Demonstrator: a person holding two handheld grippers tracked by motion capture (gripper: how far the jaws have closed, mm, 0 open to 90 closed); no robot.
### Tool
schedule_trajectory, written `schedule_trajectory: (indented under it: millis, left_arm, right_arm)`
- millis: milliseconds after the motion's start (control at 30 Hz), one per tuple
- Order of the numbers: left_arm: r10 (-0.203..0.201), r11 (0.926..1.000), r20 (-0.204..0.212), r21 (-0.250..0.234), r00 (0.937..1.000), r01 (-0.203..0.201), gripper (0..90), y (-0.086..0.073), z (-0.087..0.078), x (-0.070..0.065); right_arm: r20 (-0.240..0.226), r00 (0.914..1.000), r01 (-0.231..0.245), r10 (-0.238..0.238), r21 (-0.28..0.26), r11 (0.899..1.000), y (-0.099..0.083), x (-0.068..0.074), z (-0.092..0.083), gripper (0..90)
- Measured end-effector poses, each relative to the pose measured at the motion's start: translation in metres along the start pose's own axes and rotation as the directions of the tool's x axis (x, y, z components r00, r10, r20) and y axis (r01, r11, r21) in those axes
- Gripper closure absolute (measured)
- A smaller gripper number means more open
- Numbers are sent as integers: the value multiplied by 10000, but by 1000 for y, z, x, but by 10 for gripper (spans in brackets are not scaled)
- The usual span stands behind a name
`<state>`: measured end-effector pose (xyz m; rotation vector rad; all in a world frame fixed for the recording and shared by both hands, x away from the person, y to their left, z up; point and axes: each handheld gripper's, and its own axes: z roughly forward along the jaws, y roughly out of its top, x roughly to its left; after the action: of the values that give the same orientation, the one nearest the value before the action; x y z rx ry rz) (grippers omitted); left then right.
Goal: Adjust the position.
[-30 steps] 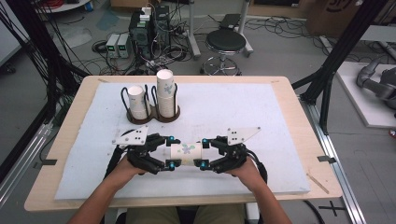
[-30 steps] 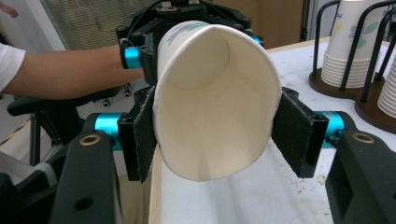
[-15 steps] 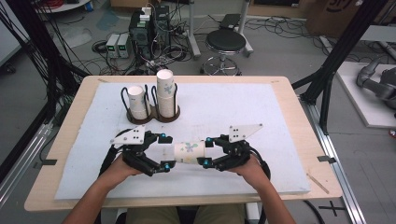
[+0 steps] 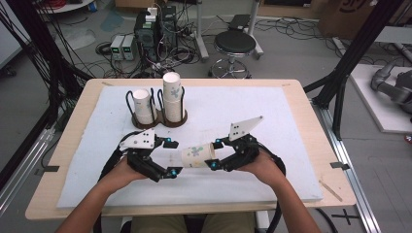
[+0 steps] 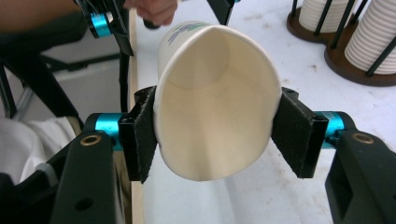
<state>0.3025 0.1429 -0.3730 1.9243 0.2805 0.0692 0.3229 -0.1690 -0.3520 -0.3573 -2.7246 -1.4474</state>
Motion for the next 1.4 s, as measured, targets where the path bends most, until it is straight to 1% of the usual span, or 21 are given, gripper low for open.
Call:
schedule_trajectory:
  millis: [67, 200, 300, 433, 500, 633, 733, 767, 800, 833, 867, 900, 933, 967, 1033, 1067, 1100, 1133, 1167, 1333, 1400]
  left_arm:
    - [50, 9996, 15, 288, 10000, -51, 154, 4, 2, 1]
    - [188, 9977, 5, 651, 9998, -188, 156, 8, 3, 1]
    - [295, 9961, 17, 829, 9996, -296, 156, 12, 5, 1]
    - [371, 9936, -2, 1071, 9993, -368, 158, 17, 8, 0]
    - [437, 9920, 106, 1178, 9990, -447, 165, 19, 10, -1]
    - [567, 9878, 169, 1444, 9982, -586, 169, 20, 14, -2]
    - [627, 9854, 243, 1568, 9977, -657, 176, 21, 17, -2]
    - [634, 9844, 268, 1626, 9976, -669, 180, 22, 19, -2]
    - [690, 9832, 274, 1675, 9972, -726, 184, 22, 19, -2]
    - [638, 9821, 320, 1753, 9975, -684, 186, 22, 21, -2]
    - [641, 9812, 338, 1802, 9974, -691, 191, 22, 22, -2]
    - [619, 9804, 340, 1850, 9975, -672, 192, 22, 23, -3]
    - [655, 9790, 360, 1909, 9972, -712, 193, 22, 24, -2]
    - [656, 9776, 373, 1981, 9971, -718, 194, 22, 25, -2]
    - [582, 9776, 376, 2002, 9976, -645, 198, 22, 26, -2]
    - [612, 9763, 402, 2052, 9973, -682, 200, 22, 27, -2]
    - [612, 9762, 427, 2056, 9972, -687, 202, 22, 27, -2]
    - [590, 9753, 449, 2105, 9972, -672, 207, 22, 28, -2]
    - [601, 9742, 470, 2147, 9971, -688, 208, 22, 28, -2]
    - [597, 9713, 523, 2273, 9968, -701, 226, 21, 31, -2]
    - [615, 9698, 553, 2328, 9966, -728, 239, 21, 32, -1]
  right_arm:
    - [-7, 9999, 141, -140, 365, 9992, 8, 0, -1, 377]
    - [-13, 9990, 451, -452, 975, 9942, 20, 1, -2, 377]
    - [33, 9976, 685, -698, 1526, 9859, 30, 3, -2, 377]
    - [-34, 9959, 894, -907, 2035, 9750, 40, 4, 0, 377]
    - [-136, 9950, 991, -986, 2252, 9693, 44, 5, 1, 377]
    - [-114, 9920, 1232, -1253, 2933, 9481, 51, 8, 4, 376]
    - [-115, 9895, 1392, -1440, 3423, 9292, 58, 10, 7, 376]
    - [-111, 9890, 1423, -1478, 3496, 9260, 59, 10, 8, 377]
    - [-120, 9876, 1500, -1563, 3614, 9203, 61, 11, 9, 376]
    - [-123, 9864, 1568, -1638, 3671, 9169, 63, 11, 10, 376]
    - [-177, 9843, 1691, -1755, 3777, 9103, 65, 11, 12, 376]
    - [-133, 9832, 1727, -1821, 3919, 9037, 67, 12, 13, 377]
    - [-98, 9847, 1631, -1742, 4062, 8991, 68, 14, 13, 376]
    - [-110, 9835, 1689, -1806, 4142, 8944, 70, 14, 15, 376]
    - [-97, 9825, 1717, -1858, 4323, 8853, 72, 16, 17, 376]
    - [-74, 9817, 1739, -1904, 4435, 8792, 73, 16, 18, 376]
    - [-108, 9806, 1796, -1955, 4475, 8761, 74, 16, 19, 376]
    - [-89, 9789, 1848, -2039, 4629, 8669, 75, 17, 21, 376]
    - [-51, 9779, 1865, -2089, 4718, 8618, 77, 17, 22, 376]
    - [-170, 9732, 2076, -2293, 4942, 8442, 85, 20, 26, 376]
    - [-158, 9715, 2108, -2367, 5148, 8310, 88, 22, 28, 376]
